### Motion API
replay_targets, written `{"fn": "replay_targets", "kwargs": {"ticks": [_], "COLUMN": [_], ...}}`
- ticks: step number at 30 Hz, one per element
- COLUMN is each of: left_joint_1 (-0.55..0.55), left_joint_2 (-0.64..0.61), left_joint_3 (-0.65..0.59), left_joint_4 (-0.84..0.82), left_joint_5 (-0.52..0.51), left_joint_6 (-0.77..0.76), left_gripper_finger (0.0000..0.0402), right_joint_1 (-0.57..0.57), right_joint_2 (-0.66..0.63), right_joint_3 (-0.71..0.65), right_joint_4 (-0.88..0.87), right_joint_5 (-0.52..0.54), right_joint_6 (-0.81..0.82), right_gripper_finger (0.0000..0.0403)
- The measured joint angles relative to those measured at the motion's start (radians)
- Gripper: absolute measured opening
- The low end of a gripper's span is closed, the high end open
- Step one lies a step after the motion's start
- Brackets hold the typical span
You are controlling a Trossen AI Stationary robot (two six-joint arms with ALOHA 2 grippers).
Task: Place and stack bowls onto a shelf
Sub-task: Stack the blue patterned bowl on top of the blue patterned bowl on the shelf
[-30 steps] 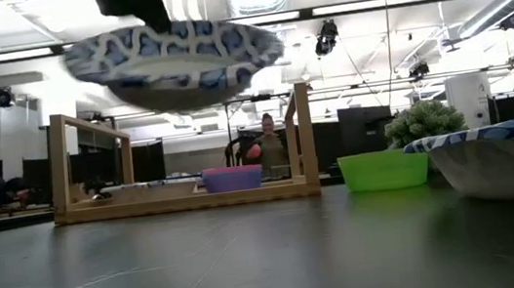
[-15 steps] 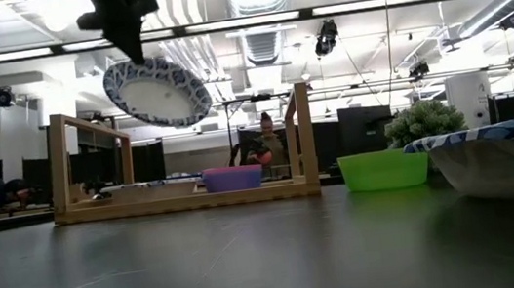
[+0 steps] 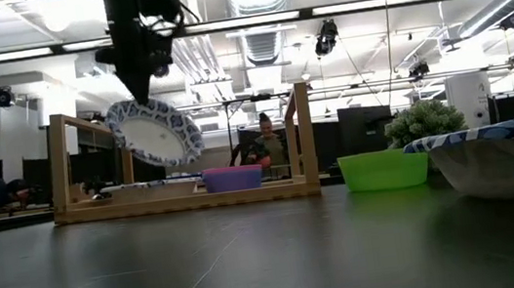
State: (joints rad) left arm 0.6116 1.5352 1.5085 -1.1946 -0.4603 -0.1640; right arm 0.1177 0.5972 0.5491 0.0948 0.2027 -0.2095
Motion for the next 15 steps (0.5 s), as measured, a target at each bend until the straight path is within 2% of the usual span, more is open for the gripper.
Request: {"fn": "replay_targets", "kwargs": {"ticks": [7,15], "left_joint_1": [0.0,0.0], "left_joint_2": [0.071,0.093], "left_joint_3": [0.0,0.0], "left_joint_4": [-0.01,-0.01], "left_joint_5": [0.0,0.0], "left_joint_6": [0.01,0.025], "left_gripper_finger": [0.0035,0.0066], "right_joint_1": [0.0,0.0], "right_joint_2": [0.0,0.0], "right_joint_3": [0.0,0.0], "right_joint_4": [0.0,0.0], "right_joint_5": [0.0,0.0], "right_joint_6": [0.005,0.019], "right_gripper_finger": [0.0009,0.0009]}}
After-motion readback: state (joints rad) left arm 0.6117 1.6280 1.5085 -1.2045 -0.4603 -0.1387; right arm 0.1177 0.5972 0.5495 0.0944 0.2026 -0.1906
